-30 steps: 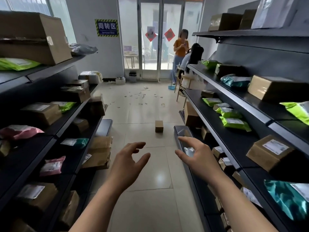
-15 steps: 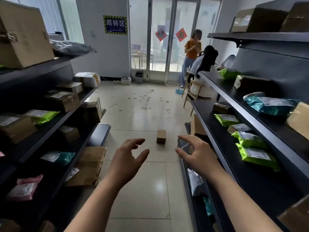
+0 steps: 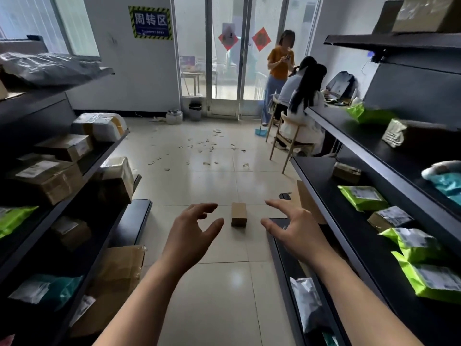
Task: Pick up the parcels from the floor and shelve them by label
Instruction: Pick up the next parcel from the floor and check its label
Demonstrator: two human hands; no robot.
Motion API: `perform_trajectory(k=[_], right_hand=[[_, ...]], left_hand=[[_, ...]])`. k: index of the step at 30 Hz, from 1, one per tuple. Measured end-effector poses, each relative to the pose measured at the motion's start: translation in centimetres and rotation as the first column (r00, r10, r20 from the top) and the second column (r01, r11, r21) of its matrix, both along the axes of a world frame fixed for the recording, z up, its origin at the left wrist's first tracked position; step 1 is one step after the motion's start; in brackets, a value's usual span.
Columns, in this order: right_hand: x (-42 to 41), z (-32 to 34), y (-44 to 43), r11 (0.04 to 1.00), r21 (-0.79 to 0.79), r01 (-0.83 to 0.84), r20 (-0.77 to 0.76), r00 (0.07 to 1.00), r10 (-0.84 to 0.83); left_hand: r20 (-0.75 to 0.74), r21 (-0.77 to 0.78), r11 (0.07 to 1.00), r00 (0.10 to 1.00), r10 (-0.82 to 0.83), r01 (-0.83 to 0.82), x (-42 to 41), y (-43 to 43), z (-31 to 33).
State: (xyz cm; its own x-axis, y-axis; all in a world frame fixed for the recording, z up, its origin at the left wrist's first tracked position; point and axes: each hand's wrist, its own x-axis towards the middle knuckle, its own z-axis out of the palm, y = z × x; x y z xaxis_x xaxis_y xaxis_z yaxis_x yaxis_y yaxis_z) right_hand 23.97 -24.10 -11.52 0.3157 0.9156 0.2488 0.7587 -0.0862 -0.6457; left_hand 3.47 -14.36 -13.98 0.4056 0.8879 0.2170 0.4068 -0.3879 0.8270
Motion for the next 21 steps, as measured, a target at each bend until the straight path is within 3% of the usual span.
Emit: perform_trajectory(k=[12,21], right_hand=[[5.0,-1.5,16.6,0.992,-0.075,0.099,-0.022,0.995,-0.101],[12.3,-3.3,27.5,0.991,-0.114,0.063,-0.07,0.995,-0.071]], left_hand=[[-0.048,-0.02,0.998,0.997,-0.063,0.062,5.5,18.3,-0.5],[-0.058,-0.075,0.996,0.997,-0.058,0.053,12.7,28.7,-2.5]])
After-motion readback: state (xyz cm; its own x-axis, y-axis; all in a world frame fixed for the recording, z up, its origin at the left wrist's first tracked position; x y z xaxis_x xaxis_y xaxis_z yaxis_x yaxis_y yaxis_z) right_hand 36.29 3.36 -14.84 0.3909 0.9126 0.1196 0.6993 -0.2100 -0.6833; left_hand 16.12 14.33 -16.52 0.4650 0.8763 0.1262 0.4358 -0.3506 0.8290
